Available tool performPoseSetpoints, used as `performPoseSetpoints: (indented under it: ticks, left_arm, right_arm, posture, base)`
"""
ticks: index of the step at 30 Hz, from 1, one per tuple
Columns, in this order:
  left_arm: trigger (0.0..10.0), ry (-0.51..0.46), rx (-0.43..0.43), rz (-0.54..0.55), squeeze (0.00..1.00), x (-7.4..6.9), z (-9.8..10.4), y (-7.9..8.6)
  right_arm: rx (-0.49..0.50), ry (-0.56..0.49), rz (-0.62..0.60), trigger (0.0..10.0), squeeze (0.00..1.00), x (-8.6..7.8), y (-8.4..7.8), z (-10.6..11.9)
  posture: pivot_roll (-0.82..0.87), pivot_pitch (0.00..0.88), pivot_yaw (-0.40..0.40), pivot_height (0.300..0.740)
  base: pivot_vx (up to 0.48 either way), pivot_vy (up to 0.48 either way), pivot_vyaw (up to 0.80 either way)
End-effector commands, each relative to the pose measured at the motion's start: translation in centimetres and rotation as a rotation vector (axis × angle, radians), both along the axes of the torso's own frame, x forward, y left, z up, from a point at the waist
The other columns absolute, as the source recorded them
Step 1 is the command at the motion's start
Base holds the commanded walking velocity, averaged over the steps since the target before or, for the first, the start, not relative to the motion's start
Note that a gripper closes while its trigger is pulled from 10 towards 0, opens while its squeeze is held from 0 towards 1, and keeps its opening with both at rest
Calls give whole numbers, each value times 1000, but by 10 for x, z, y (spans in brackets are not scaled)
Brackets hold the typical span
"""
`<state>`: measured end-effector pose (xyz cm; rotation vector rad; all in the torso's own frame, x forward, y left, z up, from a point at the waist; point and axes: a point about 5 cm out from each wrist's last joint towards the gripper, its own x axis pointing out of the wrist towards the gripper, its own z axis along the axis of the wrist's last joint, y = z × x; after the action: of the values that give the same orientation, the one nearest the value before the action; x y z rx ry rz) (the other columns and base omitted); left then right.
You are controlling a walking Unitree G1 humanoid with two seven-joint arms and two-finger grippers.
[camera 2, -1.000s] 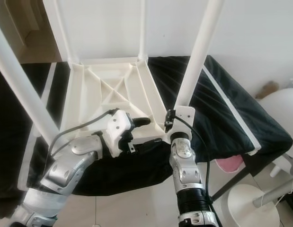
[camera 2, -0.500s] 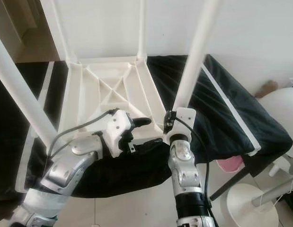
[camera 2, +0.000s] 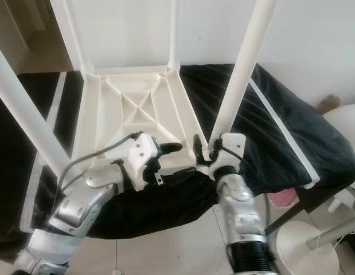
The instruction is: Building children table
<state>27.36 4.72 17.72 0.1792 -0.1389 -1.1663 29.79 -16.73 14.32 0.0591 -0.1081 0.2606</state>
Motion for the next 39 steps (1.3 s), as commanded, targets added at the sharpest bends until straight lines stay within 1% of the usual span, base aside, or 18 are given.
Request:
performPoseSetpoints:
  ticks: [1,3,7,9,10,11,13,15,16,21,22,23,24,25,34,36,38,39]
  left_arm:
    - [10000,-7,18,-16,0,-3,-1,-1]
    - [10000,-7,21,-16,0,-2,-1,-1]
    - [10000,-8,21,-14,0,-2,0,0]
    - [10000,-9,19,-11,0,-1,1,1]
    - [10000,-9,19,-11,0,-1,1,1]
    - [10000,-10,21,-10,0,0,2,2]
    - [10000,-12,23,-12,0,0,2,2]
    - [10000,-17,22,-13,0,1,4,0]
    - [10000,-17,22,-13,0,1,4,0]
    - [10000,-23,24,-11,0,2,7,1]
    - [10000,-23,25,-10,0,2,7,2]
    - [10000,-23,26,-9,0,1,7,3]
    - [10000,-24,28,-6,0,1,7,4]
    - [10000,-23,28,-4,0,1,7,5]
    - [10000,-18,30,9,0,2,6,6]
    - [10000,-17,31,9,0,3,5,6]
    - [10000,-17,38,13,0,4,4,6]
    - [10000,-17,42,17,0,4,3,7]
  right_arm:
    - [-34,-7,119,10000,0,1,1,-1]
    - [-68,2,187,10000,0,4,0,0]
    - [-107,7,227,10000,0,8,-4,1]
    - [-169,9,275,10000,0,15,-8,3]
    - [-169,9,275,10000,0,15,-8,3]
    - [-239,16,333,10000,0,22,-10,3]
    - [-253,26,359,10000,0,25,-9,3]
    - [-292,54,400,10000,0,32,-6,0]
    - [-292,54,400,10000,0,32,-6,0]
    - [-364,71,451,10000,0,38,2,-6]
    - [-367,81,460,9373,0,38,3,-9]
    - [-370,87,469,9373,0,37,3,-11]
    - [-360,101,473,2549,0,37,2,-14]
    - [-359,102,472,0,0,36,2,-15]
    - [-357,146,459,0,0,35,-7,-26]
    - [-384,154,443,0,0,35,-9,-30]
    - [-380,160,416,0,0,36,-11,-31]
    - [-378,164,391,1529,0,37,-12,-32]
  posture:
    - [13,0,-38,740]
    - [16,0,-39,740]
    - [18,0,-40,740]
    - [18,0,-35,740]
    - [18,0,-35,740]
    - [17,0,-31,740]
    - [20,0,-28,740]
    - [26,0,-27,740]
    - [26,0,-27,740]
    - [40,0,-26,740]
    - [46,0,-25,740]
    - [46,0,-25,740]
    - [57,0,-27,740]
    - [57,0,-27,740]
    - [55,0,-24,740]
    - [52,0,-23,740]
    - [51,0,-22,740]
    - [51,0,-22,740]
  base:
    - [0,0,0]
    - [0,0,0]
    - [0,0,0]
    - [0,0,0]
    - [0,0,0]
    - [0,0,0]
    - [0,0,0]
    - [0,0,0]
    - [0,0,0]
    - [0,0,0]
    - [0,0,0]
    - [0,0,0]
    - [0,0,0]
    - [0,0,0]
    - [0,0,0]
    - [0,0,0]
    - [0,0,0]
    - [0,0,0]
